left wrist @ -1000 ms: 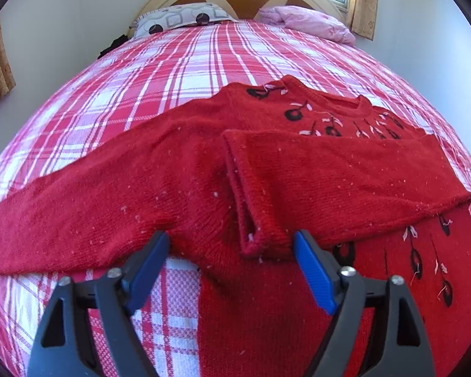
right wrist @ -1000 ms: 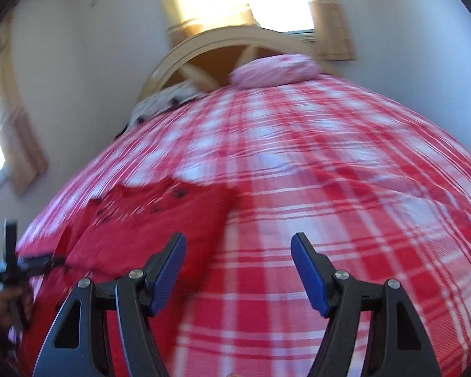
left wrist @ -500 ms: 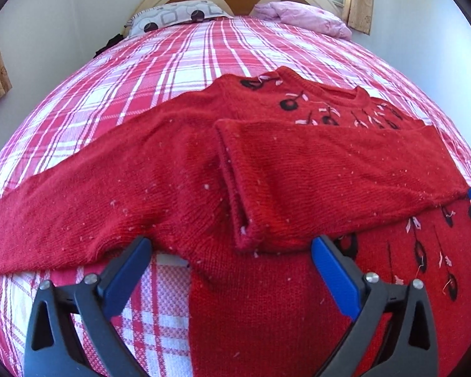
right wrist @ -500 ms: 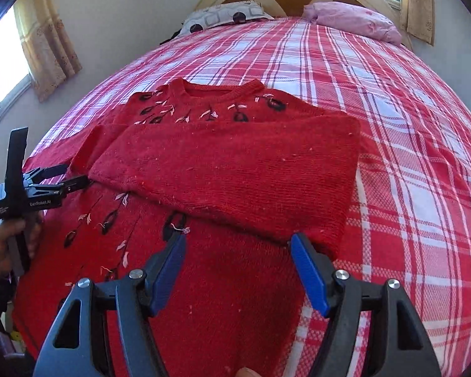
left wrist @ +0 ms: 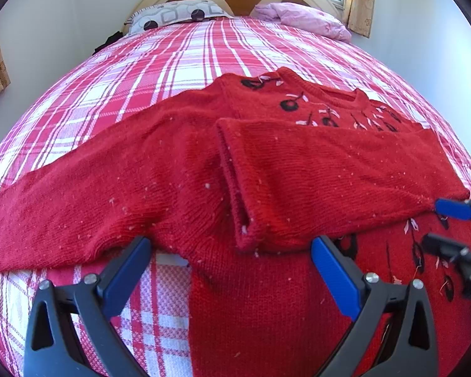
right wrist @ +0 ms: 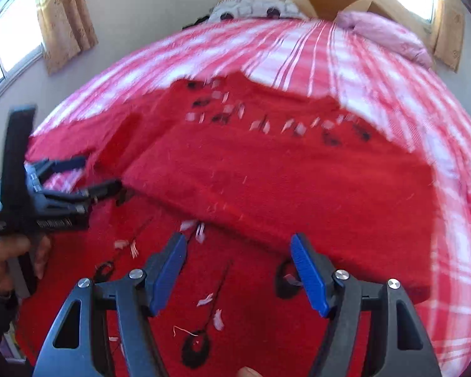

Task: Fold small clothes
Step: 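Open the left tool and release the sleeve onto the sweater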

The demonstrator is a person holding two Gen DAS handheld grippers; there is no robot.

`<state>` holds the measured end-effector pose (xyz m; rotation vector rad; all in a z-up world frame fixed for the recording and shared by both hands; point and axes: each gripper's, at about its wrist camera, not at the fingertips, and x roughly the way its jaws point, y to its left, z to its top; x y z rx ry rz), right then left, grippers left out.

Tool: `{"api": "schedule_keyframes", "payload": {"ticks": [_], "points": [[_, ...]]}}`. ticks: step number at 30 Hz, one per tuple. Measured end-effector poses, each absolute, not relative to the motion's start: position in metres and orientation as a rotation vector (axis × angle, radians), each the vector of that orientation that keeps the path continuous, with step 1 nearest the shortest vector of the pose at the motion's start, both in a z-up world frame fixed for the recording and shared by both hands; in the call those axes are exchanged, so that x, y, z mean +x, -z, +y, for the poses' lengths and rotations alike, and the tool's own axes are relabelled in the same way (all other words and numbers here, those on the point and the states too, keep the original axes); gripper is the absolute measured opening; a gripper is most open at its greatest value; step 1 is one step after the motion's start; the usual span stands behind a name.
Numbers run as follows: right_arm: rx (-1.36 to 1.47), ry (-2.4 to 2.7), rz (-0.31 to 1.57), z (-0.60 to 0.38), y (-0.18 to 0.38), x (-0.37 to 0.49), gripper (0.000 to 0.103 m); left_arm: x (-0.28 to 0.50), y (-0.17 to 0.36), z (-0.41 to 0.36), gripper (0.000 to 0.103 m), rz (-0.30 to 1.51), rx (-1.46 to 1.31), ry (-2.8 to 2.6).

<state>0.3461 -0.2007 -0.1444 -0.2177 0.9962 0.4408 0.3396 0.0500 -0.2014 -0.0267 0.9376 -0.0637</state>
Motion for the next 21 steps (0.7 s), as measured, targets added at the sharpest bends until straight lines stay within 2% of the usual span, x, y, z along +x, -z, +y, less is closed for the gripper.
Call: {"api": "schedule_keyframes", "payload": {"ticks": [5,11,16,21], "points": [[-0.274,-0.405,0.955,-0.194,0.147,0.334,0.07,0.34,0.202,0.05,0.103,0.938,-0.032,0.066],[-0.199,-0.39,0.918,-0.201,0.145,0.313,0.07,0.337,0.199,0.055,0.103,0.919,-0.056,0.073],[-0.127,-0.413,0.905,-0.211,0.145,0.31,0.07,0.314,0.176,0.098,0.103,0.813,-0.166,0.007],[-0.113,-0.426,0.885,-0.212,0.147,0.309,0.07,0.287,0.154,0.163,0.103,0.746,-0.057,-0.167]]}}
